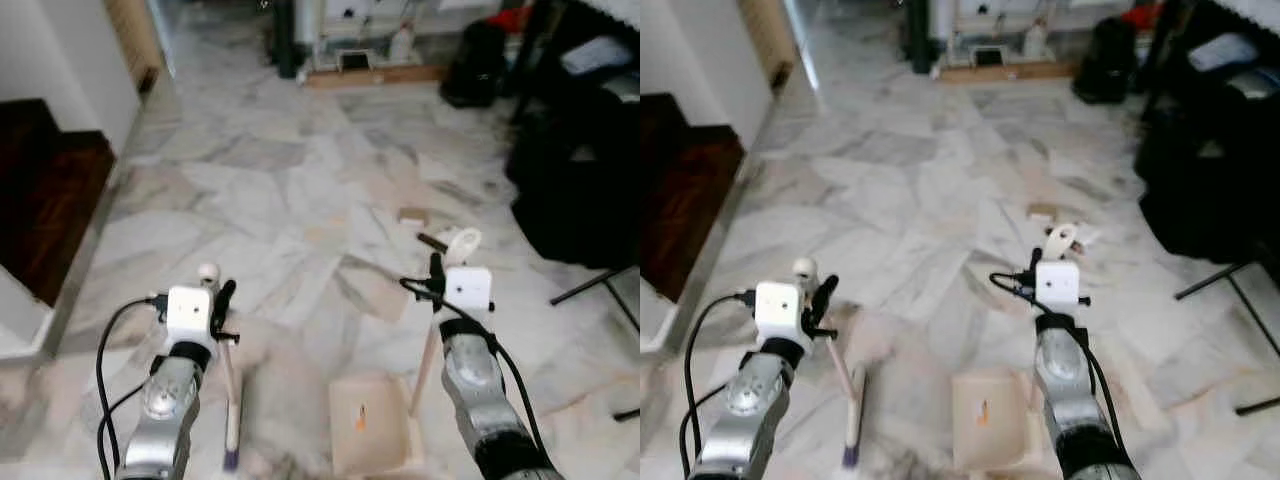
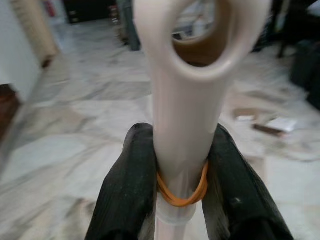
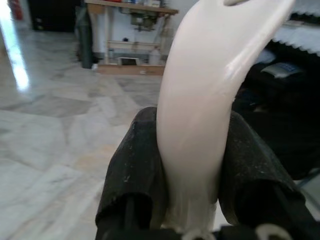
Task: Sweep floor
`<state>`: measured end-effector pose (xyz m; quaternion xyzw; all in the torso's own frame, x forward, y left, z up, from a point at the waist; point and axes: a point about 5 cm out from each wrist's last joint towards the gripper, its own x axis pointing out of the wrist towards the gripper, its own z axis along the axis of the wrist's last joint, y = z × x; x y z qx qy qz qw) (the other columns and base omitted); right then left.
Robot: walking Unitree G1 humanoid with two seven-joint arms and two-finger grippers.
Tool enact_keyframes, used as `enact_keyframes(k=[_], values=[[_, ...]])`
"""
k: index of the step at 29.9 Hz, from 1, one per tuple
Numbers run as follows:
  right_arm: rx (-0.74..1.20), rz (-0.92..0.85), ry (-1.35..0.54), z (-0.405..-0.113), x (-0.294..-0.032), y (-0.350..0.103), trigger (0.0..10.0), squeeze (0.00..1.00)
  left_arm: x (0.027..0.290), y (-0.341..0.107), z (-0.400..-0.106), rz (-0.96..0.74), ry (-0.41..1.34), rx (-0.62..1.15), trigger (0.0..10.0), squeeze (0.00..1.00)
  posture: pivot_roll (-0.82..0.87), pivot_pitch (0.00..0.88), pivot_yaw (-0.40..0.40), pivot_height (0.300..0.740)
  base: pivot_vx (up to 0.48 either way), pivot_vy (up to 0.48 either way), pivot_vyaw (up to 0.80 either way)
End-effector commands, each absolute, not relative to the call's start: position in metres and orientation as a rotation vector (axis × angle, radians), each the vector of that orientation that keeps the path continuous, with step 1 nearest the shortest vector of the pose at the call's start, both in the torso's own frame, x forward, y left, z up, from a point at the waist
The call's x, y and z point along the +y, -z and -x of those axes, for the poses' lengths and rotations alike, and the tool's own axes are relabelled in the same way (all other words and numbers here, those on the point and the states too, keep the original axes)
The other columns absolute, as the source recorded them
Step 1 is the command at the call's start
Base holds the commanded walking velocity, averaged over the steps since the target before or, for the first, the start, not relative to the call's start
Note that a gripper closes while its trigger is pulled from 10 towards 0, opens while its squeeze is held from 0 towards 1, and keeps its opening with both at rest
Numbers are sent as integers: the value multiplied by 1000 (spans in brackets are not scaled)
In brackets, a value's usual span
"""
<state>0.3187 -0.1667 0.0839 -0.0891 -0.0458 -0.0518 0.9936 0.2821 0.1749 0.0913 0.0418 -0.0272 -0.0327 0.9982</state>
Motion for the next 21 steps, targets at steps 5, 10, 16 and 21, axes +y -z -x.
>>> enact_keyframes(k=[5,10,16,21], values=[[-158,190,81,-321,-160,-96,10000,0,176,-101,-284,-87,59,-106,10000,0,99,61,38,740,304,0,-160],[-162,182,78,-322,-160,-96,10000,0,176,-102,-284,-82,52,-106,10000,0,99,63,37,740,340,0,0],[-156,185,68,-321,-158,-95,10000,0,177,-101,-284,-79,49,-103,10000,0,98,64,37,740,363,0,0],[-159,219,33,-321,-155,-96,10000,0,178,-101,-284,-83,42,-100,10000,0,98,65,36,740,382,0,0]])
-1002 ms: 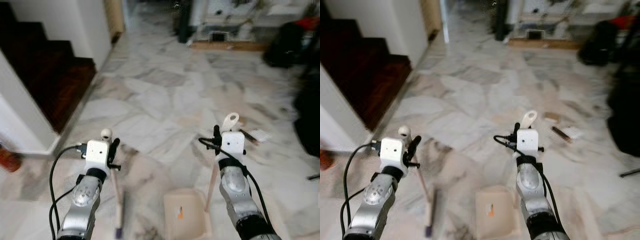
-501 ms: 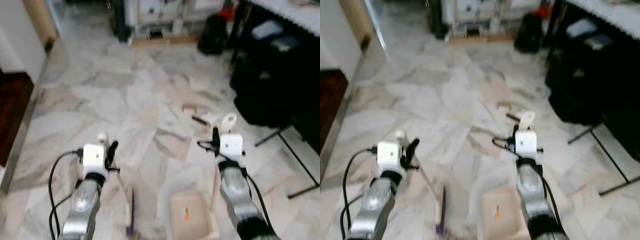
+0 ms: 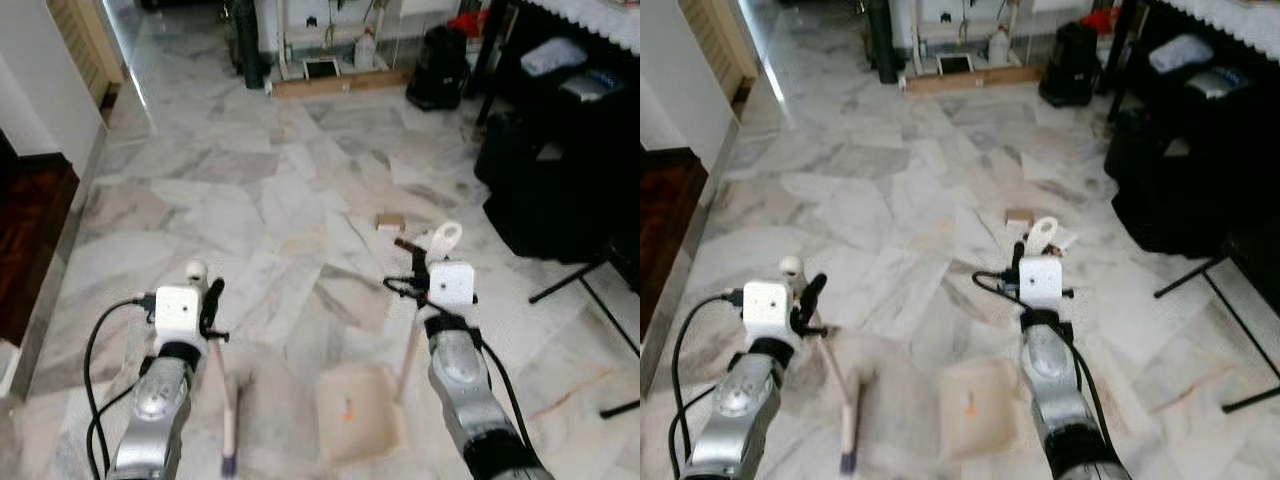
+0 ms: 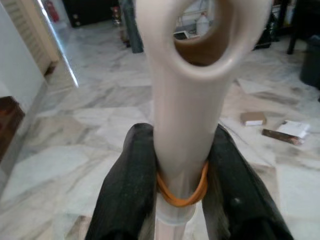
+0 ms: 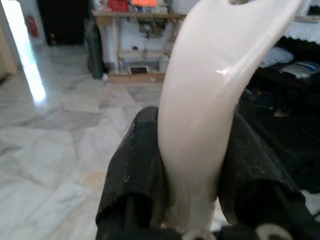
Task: Sweep floor
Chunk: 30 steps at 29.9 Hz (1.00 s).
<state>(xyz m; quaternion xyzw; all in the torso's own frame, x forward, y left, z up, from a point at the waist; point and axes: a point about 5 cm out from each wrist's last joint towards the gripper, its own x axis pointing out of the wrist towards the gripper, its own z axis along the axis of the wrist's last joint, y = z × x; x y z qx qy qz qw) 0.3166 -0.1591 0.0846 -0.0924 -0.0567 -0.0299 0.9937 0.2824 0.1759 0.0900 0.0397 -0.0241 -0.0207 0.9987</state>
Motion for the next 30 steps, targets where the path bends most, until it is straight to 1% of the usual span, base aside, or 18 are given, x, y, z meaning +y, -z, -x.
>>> enact_keyframes(k=[1,11,14,30], values=[[-161,221,24,-321,-154,-96,10000,0,178,-101,-284,-83,42,-101,10000,0,99,65,36,740,386,0,0],[-159,217,-24,-320,-147,-94,10000,0,178,-101,-285,-82,40,-101,10000,0,99,64,36,740,385,0,743],[-160,189,-20,-320,-148,-94,10000,0,178,-101,-285,-81,40,-101,10000,0,99,66,35,740,384,0,0],[-162,189,-23,-321,-147,-95,10000,0,178,-101,-286,-84,39,-102,10000,0,100,65,35,740,388,0,0]])
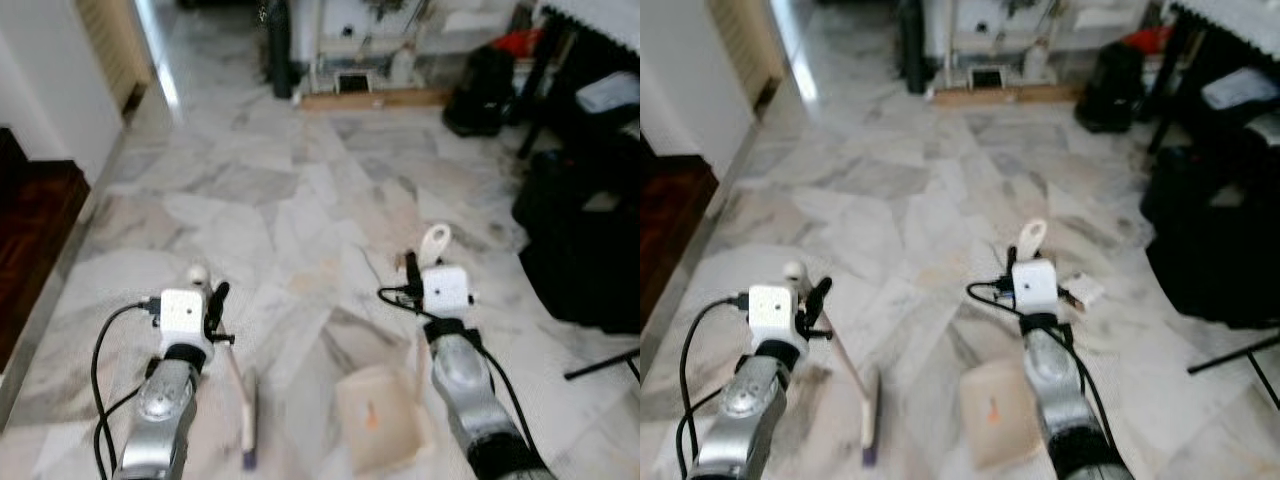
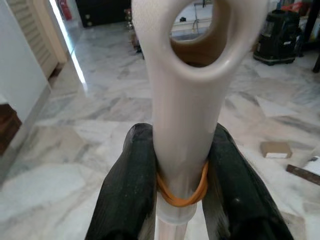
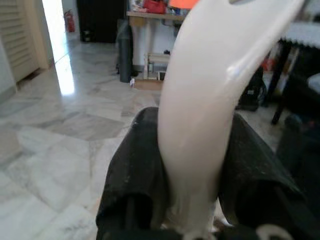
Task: Sweep floor
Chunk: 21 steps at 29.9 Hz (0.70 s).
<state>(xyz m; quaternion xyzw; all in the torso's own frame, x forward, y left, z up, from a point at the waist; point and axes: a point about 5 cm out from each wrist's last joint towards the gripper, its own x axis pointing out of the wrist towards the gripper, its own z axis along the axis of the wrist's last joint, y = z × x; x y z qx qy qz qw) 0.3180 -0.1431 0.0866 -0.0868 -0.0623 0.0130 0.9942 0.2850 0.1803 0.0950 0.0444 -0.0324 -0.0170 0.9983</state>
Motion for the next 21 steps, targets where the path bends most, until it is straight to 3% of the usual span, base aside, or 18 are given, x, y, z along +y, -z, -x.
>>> enact_keyframes(k=[1,21], values=[[-162,187,-25,-321,-147,-95,10000,0,178,-102,-286,-84,40,-104,10000,0,98,54,34,740,386,0,0],[-169,173,-40,-321,-144,-96,10000,0,174,-103,-288,-86,54,-111,10000,0,97,36,34,740,383,0,0]])
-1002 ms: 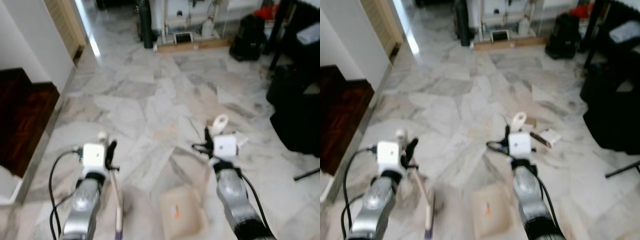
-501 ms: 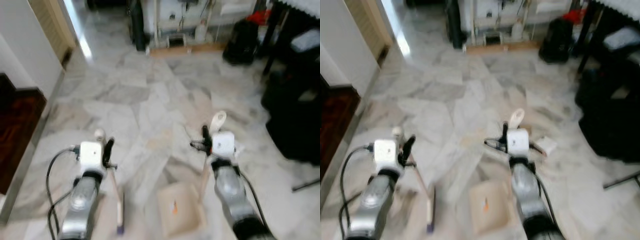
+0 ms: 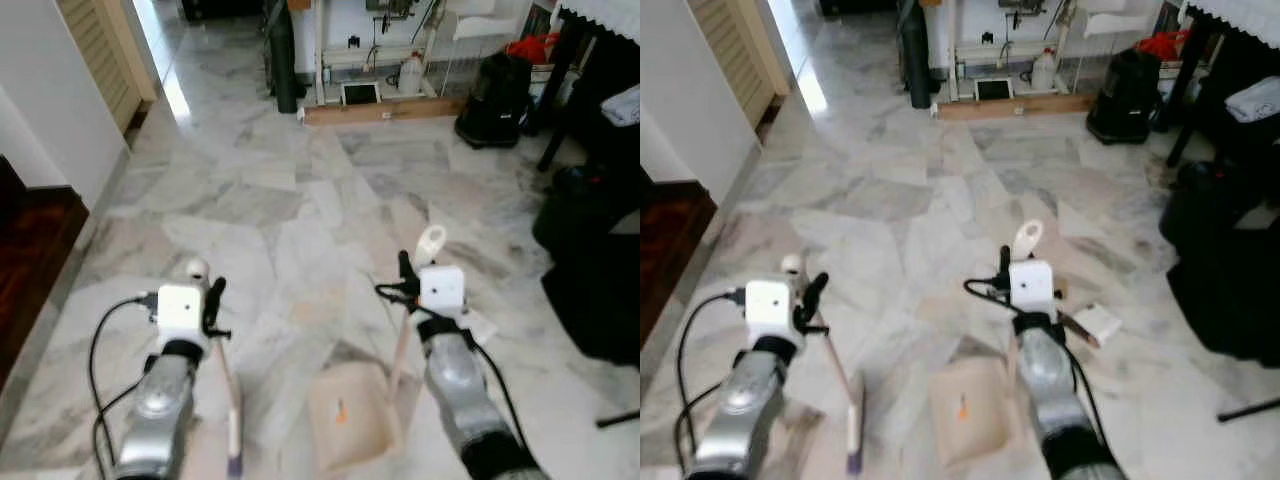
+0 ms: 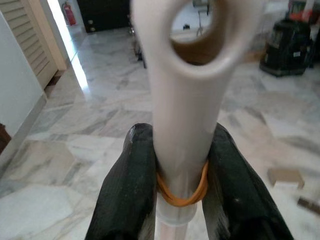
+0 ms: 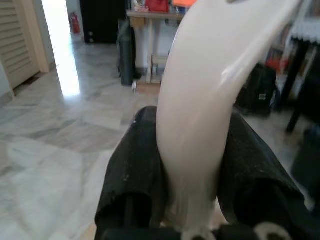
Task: Sweep floor
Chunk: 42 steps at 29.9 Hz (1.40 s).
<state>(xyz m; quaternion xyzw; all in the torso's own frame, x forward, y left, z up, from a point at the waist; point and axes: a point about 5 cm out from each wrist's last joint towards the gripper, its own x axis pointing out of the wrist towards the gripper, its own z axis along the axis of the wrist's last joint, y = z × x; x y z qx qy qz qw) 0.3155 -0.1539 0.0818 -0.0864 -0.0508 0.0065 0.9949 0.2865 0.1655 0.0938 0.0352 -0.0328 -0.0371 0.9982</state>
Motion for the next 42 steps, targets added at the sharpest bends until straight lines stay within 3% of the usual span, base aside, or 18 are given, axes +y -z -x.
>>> enact_keyframes(k=[1,42], values=[[-169,173,-41,-321,-144,-96,10000,0,175,-103,-288,-87,54,-111,10000,0,98,37,34,740,382,0,0],[-185,167,-35,-323,-144,-99,10000,0,174,-104,-289,-101,59,-116,10000,0,101,40,39,740,382,0,0]])
